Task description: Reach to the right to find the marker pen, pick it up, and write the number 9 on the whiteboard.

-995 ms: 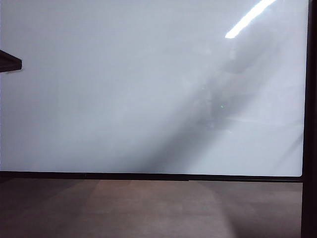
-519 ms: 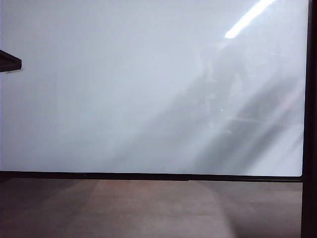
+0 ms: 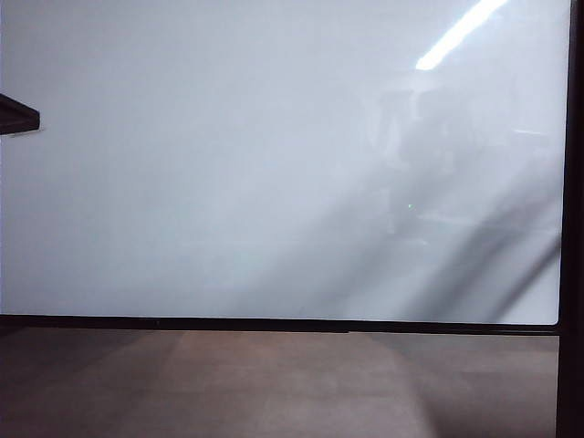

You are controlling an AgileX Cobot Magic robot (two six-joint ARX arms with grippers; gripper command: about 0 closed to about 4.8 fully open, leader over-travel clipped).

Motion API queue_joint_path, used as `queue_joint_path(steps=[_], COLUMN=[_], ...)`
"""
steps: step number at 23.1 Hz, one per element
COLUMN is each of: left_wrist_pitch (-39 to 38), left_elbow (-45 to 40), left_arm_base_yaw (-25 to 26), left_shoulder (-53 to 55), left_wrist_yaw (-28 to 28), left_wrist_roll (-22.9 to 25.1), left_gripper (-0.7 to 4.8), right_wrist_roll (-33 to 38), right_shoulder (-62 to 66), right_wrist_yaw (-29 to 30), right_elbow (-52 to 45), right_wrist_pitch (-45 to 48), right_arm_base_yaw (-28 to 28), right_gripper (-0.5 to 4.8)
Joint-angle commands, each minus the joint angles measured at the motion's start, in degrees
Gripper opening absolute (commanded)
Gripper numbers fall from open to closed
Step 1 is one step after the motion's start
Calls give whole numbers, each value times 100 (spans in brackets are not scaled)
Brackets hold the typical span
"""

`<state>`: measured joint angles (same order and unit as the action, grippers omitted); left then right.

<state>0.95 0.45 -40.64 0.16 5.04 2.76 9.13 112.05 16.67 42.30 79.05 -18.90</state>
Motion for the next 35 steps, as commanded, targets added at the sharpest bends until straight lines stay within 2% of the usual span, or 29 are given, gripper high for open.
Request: queue_joint_path(steps=[1, 10, 23, 25, 33, 35], left_wrist_pitch=[35, 35, 37, 37, 37, 37], left_elbow=[2, 2, 2, 2, 2, 2], left_arm_base_yaw=[-4, -4, -4, -4, -4, -4], left_shoulder=[7, 7, 7, 7, 7, 7], left_wrist_yaw=[-9, -11, -9, -9, -9, -9], left_wrist_roll=[-17, -17, -17, -17, -17, -17], left_gripper=[-5, -5, -5, -5, -5, -5], right_wrist_roll=[-17, -17, -170, -170, -192, -192], right_shoulder=[297, 1056, 1178, 1178, 1198, 1198], right_wrist_yaw=[214, 282, 254, 254, 256, 256], right_elbow=[343, 949, 1276, 1305, 1305, 1305], right_wrist_pitch=[116, 85, -284, -297, -422, -422], right_arm_base_yaw=[-98, -103, -87, -87, -90, -90], right_gripper=[359, 358, 355, 322, 297, 259])
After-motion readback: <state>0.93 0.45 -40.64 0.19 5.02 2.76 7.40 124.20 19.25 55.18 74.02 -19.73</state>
